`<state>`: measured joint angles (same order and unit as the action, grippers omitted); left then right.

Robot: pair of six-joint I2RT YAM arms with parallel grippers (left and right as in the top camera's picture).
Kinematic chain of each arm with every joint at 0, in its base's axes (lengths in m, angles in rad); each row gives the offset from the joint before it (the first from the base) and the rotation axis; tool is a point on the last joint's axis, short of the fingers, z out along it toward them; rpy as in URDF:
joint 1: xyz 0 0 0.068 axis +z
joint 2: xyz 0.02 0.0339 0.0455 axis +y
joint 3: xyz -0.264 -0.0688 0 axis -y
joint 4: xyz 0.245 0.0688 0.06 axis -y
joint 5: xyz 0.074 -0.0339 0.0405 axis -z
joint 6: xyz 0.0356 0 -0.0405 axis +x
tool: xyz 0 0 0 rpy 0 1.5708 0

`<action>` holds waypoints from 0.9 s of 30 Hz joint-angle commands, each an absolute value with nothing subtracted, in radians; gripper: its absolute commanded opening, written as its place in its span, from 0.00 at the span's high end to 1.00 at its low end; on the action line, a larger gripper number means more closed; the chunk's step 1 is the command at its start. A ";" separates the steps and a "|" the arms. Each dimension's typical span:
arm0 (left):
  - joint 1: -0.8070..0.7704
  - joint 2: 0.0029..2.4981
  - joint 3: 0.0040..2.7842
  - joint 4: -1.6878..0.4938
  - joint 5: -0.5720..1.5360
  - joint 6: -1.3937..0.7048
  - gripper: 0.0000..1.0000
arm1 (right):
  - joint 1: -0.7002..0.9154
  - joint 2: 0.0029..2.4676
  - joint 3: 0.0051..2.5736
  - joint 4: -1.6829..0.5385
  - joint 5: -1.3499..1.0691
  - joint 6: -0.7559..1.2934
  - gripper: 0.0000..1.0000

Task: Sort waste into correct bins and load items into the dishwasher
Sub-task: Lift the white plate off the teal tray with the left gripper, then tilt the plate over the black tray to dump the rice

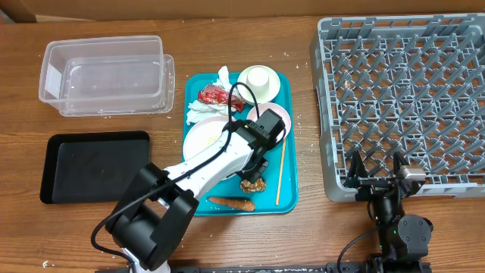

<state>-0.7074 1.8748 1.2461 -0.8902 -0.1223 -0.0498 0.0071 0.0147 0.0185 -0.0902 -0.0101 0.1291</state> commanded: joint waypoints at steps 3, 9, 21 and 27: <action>-0.715 1.886 1.332 -0.964 -0.181 -0.089 0.96 | 0.012 0.003 0.008 -0.083 -0.001 0.123 0.00; -0.718 1.886 1.411 -1.064 -0.219 -0.145 0.96 | 0.012 0.003 0.008 -0.083 -0.001 0.123 0.00; -0.723 1.886 1.491 -1.169 -0.325 -0.226 0.96 | 0.012 0.003 0.008 -0.083 -0.001 0.123 0.00; -0.734 1.886 1.528 -1.228 -0.365 -0.299 0.96 | 0.012 0.003 0.008 -0.083 -0.001 0.123 0.00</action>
